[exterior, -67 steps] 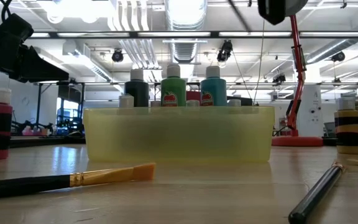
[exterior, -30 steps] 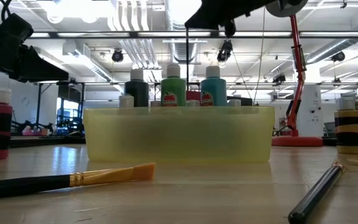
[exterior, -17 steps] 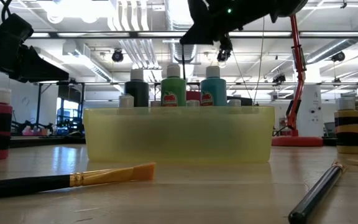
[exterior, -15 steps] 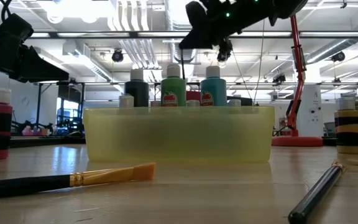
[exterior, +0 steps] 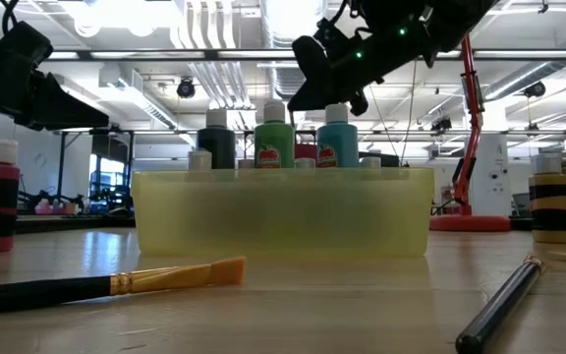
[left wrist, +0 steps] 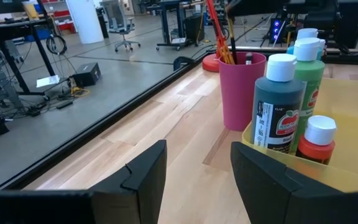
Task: Pick & Place Paint Supplies
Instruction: Put the gold paint brush into the pink cup
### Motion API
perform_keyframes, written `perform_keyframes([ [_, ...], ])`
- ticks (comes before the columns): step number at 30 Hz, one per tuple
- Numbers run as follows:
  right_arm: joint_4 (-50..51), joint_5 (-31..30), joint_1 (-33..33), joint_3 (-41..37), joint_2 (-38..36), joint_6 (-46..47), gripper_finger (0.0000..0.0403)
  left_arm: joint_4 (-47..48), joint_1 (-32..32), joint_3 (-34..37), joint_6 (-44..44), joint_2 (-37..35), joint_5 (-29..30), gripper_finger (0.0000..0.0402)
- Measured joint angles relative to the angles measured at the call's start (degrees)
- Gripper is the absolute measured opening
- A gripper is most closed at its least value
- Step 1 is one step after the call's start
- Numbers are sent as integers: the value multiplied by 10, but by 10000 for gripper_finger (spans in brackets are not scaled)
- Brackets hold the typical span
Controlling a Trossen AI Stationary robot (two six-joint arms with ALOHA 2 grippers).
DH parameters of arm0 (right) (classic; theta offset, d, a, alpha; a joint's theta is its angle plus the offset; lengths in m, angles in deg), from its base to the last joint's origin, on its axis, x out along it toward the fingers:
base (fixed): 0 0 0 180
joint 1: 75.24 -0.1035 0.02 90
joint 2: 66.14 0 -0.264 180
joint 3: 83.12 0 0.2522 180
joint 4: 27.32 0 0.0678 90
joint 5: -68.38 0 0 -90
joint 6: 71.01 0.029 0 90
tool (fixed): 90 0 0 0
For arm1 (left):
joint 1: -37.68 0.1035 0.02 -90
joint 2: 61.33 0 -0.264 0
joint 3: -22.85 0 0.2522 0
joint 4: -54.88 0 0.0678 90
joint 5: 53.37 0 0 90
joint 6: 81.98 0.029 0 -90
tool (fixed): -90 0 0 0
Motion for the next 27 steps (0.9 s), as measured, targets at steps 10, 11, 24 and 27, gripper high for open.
perform_keyframes([
  [10,6,13,1,-6,23,29,8,0,0,0,0,0,0,184],
  [11,6,14,2,-6,26,32,8,0,0,0,0,0,0,184],
  [24,25,25,8,-6,31,51,8,0,0,0,0,0,0,184],
  [27,27,25,9,-6,30,53,14,0,0,0,0,0,0,184],
])
